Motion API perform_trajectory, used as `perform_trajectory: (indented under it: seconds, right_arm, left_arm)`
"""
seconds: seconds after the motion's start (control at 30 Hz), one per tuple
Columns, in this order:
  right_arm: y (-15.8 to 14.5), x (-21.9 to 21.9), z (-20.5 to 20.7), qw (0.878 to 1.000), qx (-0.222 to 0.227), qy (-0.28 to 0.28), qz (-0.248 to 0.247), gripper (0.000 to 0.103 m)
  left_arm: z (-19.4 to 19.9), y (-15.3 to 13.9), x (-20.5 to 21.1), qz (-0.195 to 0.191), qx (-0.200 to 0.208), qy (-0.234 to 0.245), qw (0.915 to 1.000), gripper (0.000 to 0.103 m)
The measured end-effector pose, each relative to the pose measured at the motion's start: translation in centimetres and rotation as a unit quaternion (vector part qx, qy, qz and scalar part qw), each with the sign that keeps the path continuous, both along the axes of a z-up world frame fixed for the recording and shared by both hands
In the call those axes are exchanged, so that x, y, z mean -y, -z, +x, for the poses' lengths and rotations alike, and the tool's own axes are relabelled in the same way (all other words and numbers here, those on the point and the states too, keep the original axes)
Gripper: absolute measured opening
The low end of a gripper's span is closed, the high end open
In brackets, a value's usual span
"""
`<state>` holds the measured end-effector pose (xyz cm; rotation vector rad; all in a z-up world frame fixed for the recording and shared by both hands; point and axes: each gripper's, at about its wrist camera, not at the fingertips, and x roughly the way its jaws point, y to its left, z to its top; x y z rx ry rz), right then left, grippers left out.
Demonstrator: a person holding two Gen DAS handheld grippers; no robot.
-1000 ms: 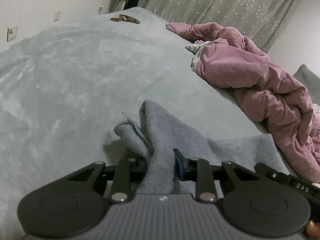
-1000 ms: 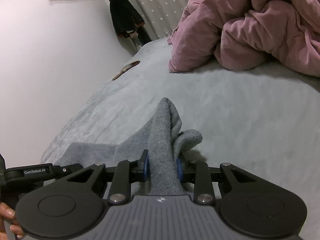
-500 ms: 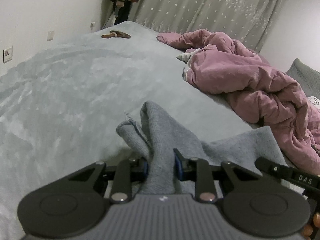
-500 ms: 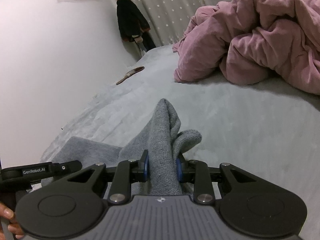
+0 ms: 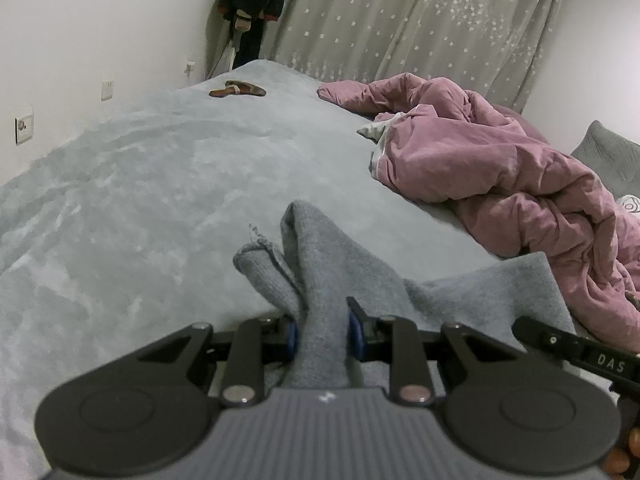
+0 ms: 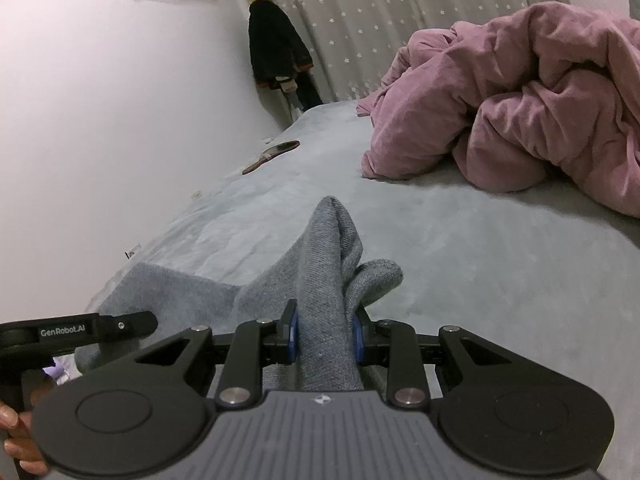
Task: Fold clothes
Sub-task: 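Lift the folded grey sweater off the bed with both grippers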
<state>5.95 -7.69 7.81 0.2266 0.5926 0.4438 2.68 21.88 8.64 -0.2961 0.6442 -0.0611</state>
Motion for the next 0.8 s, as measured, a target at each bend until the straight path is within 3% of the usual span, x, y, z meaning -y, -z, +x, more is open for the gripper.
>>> perform_trajectory:
  seconds: [0.33, 0.8]
  right_arm:
    - [-0.3, -1.3, -0.8, 1.000, 0.013, -0.013, -0.019, 0.026]
    - [-1.3, -3.6, -3.1, 0.998, 0.042, -0.039, -0.027, 0.025]
  left_arm:
    - [-1.0, -0.6, -0.2, 0.034, 0.005, -0.002, 0.9994, 0.022]
    - [-3.2, -1.8, -2.6, 0.043, 0.021, -0.012, 0.9988, 0.022]
